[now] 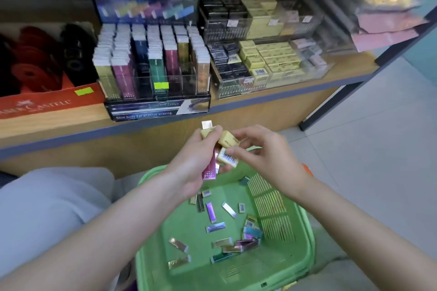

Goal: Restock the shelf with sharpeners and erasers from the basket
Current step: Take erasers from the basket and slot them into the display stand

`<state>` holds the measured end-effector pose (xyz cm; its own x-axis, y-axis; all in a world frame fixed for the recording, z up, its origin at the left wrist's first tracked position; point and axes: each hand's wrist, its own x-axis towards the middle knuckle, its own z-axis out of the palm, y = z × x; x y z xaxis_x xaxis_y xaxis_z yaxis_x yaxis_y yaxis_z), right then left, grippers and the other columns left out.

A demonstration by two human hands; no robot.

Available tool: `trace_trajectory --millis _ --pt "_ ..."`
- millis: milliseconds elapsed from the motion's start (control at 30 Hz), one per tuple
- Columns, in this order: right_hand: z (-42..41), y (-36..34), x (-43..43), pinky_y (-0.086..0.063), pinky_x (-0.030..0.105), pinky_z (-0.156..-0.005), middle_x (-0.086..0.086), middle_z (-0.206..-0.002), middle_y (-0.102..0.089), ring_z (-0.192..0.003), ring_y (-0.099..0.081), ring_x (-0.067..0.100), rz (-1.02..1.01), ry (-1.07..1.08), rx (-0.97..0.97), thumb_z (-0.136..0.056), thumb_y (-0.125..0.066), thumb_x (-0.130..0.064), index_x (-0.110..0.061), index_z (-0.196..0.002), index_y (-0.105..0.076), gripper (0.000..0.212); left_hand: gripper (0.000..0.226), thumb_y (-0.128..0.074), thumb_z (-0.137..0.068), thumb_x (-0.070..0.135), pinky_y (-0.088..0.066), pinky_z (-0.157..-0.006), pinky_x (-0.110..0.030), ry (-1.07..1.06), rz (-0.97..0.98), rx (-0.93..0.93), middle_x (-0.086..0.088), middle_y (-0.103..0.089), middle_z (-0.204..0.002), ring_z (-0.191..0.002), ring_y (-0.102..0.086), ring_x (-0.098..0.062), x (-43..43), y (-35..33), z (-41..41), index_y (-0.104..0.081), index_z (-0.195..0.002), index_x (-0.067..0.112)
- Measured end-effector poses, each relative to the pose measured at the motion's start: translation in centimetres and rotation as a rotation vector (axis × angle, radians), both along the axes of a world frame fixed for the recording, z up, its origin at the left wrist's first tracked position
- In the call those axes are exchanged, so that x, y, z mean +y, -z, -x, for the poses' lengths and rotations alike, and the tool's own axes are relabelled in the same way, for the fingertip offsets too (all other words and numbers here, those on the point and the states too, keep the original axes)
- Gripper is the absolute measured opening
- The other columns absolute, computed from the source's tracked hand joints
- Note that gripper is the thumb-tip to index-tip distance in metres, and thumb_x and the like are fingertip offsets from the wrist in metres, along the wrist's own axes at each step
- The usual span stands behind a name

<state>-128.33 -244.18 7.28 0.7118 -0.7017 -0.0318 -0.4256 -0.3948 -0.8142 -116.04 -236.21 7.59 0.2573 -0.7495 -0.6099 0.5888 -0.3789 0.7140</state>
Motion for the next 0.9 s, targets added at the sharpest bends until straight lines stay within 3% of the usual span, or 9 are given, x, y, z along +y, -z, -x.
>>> trace_trajectory --millis 100,267,333,400,467,633,833,900 --pt "-0.5 -1.8 -0.9 -0.047 0.015 -0.066 -0.009 -0.08 -0.069 -0.072 -0.065 0.006 0.001 -0.01 -0.015 -0.08 -0.074 -0.023 -0.03 -0.091 -0.068 0.015 0.029 -0.05 -0.097 0.031 -0.051 -0.046 -0.021 0.025 0.039 0.007 -0.006 -0.066 -0.082 -0.053 -0.063 -0.01 -0.7 -1.6 -0.8 -0.055 -0.114 0.008" --pt "-0.9 -4.0 -2.6 -0.056 0.035 -0.075 -0.005 -0.085 -0.07 -0.077 -0.067 0.014 0.074 0.049 -0.081 -0.089 -0.063 -0.021 -0.028 -0.094 -0.064 0.009 0.03 -0.052 -0.096 0.033 -0.052 -0.045 -0.022 0.032 0.075 0.084 -0.007 -0.072 -0.07 -0.051 -0.064 -0.014 -1.8 -3.2 -2.1 -0.055 -0.113 0.009" --pt "-0.7 -4.6 -4.8 -0.055 0.028 -0.077 -0.003 -0.09 -0.068 -0.08 -0.064 0.015 0.203 0.136 -0.088 -0.091 -0.061 -0.023 -0.022 -0.1 -0.064 0.01 0.03 -0.052 -0.095 0.033 -0.051 -0.045 -0.022 0.023 0.076 0.093 -0.009 -0.073 -0.076 -0.051 -0.063 -0.015 -2.2 -3.4 -2.5 -0.053 -0.113 0.01" --pt "-0.3 -5.1 -8.3 -0.046 0.01 -0.073 0.001 -0.097 -0.062 -0.079 -0.059 0.013 0.42 0.224 -0.016 -0.093 -0.059 -0.022 -0.013 -0.107 -0.064 0.017 0.03 -0.051 -0.095 0.034 -0.052 -0.045 -0.022 0.024 0.087 0.089 -0.008 -0.074 -0.079 -0.053 -0.063 -0.015 -2.6 -3.5 -2.7 -0.052 -0.113 0.01" --pt "0.2 -5.5 -12.2 -0.038 0.005 -0.069 0.008 -0.101 -0.053 -0.079 -0.055 0.016 0.584 0.281 0.11 -0.094 -0.056 -0.019 -0.005 -0.113 -0.063 0.024 0.031 -0.051 -0.095 0.034 -0.05 -0.044 -0.021 0.017 0.1 0.091 -0.007 -0.074 -0.079 -0.051 -0.063 -0.015 -3.0 -3.6 -2.8 -0.053 -0.113 0.009" --pt "1.7 -5.1 -19.5 -0.04 0.032 -0.081 0.019 -0.112 -0.055 -0.092 -0.057 0.036 0.703 0.202 0.495 -0.093 -0.057 -0.016 -0.003 -0.117 -0.062 0.027 0.033 -0.052 -0.095 0.033 -0.05 -0.045 -0.021 0.017 0.114 0.125 -0.009 -0.074 -0.082 -0.051 -0.063 -0.015 -3.9 -4.0 -2.9 -0.053 -0.117 0.009" --pt "0.8 -5.5 -20.8 -0.045 0.037 -0.083 0.013 -0.113 -0.058 -0.098 -0.057 0.033 0.76 0.026 0.611 -0.093 -0.056 -0.009 -0.01 -0.115 -0.066 0.024 0.031 -0.052 -0.094 0.035 -0.052 -0.057 -0.027 0.058 0.138 0.115 -0.006 -0.074 -0.08 -0.063 -0.062 -0.019 -4.8 -3.9 -2.6 -0.054 -0.113 0.01" --pt "0.7 -5.8 -20.9 -0.047 0.038 -0.084 0.011 -0.113 -0.06 -0.099 -0.058 0.032 0.754 0.011 0.605 -0.093 -0.055 -0.004 -0.01 -0.113 -0.067 0.024 0.032 -0.052 -0.094 0.034 -0.053 -0.053 -0.026 0.055 0.147 0.121 -0.006 -0.074 -0.079 -0.062 -0.062 -0.019 -5.0 -3.8 -2.5 -0.053 -0.113 0.009"
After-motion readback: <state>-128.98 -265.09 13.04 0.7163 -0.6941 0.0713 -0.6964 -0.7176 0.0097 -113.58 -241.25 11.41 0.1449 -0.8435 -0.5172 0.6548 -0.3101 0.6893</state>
